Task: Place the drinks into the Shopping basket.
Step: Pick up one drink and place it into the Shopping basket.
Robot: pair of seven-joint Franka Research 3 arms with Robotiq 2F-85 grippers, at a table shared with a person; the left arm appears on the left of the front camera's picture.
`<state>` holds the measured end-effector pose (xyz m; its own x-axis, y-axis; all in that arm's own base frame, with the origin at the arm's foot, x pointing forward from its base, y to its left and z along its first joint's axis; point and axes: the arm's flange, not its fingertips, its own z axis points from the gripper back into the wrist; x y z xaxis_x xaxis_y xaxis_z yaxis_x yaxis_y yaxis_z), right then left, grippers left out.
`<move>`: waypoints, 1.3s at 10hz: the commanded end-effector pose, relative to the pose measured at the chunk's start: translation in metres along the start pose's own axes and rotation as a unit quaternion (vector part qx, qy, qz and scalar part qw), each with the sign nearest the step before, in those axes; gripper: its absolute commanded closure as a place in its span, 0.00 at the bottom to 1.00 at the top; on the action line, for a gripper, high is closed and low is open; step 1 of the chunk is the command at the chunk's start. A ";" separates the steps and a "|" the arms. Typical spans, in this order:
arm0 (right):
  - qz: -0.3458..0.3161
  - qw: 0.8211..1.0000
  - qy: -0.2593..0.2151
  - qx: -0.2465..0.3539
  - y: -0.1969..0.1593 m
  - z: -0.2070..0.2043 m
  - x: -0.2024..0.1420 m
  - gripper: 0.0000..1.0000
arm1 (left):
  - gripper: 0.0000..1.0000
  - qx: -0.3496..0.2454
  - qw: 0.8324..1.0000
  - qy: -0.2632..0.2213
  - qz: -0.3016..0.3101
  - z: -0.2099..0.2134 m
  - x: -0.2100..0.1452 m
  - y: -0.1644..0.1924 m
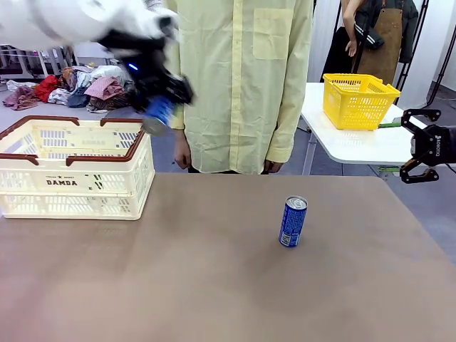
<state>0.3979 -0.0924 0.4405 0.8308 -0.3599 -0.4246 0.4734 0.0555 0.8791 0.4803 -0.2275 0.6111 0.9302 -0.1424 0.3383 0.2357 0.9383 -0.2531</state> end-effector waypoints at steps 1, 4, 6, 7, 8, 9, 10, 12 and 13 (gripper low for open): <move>0.002 1.000 0.004 -0.003 0.003 0.002 -0.001 0.00 | 1.00 0.003 0.999 -0.012 0.040 0.013 0.021 0.066; 0.002 1.000 0.004 -0.003 0.003 0.002 -0.001 0.00 | 1.00 0.044 0.996 0.022 0.080 0.035 0.027 0.201; 0.002 1.000 0.004 -0.003 0.003 0.002 -0.001 0.00 | 1.00 0.060 0.989 0.076 0.111 0.021 0.024 0.276; 0.002 1.000 0.004 -0.003 0.003 0.002 -0.001 0.00 | 1.00 0.086 0.983 0.099 0.132 0.004 0.019 0.299; 0.002 1.000 0.004 -0.003 0.003 0.002 -0.001 0.00 | 1.00 0.088 0.982 0.072 0.148 -0.006 0.015 0.311; 0.002 1.000 0.004 -0.003 0.003 0.002 -0.001 0.00 | 1.00 0.090 0.980 0.025 0.174 -0.006 0.016 0.314; 0.002 1.000 0.004 -0.003 0.003 0.002 -0.001 0.00 | 1.00 0.073 0.974 -0.030 0.214 0.008 0.016 0.305; 0.002 1.000 0.004 -0.003 0.003 0.002 -0.001 0.00 | 1.00 0.085 0.982 0.072 0.154 -0.014 0.007 0.331; 0.002 1.000 0.004 -0.003 0.003 0.002 -0.001 0.00 | 1.00 0.085 0.982 0.072 0.154 -0.014 0.007 0.331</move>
<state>0.3979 -0.0924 0.4404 0.8308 -0.3597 -0.4248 0.4735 0.0556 0.8790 0.5718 0.0737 0.5140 0.9767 0.1563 0.1468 -0.1282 0.9744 -0.1846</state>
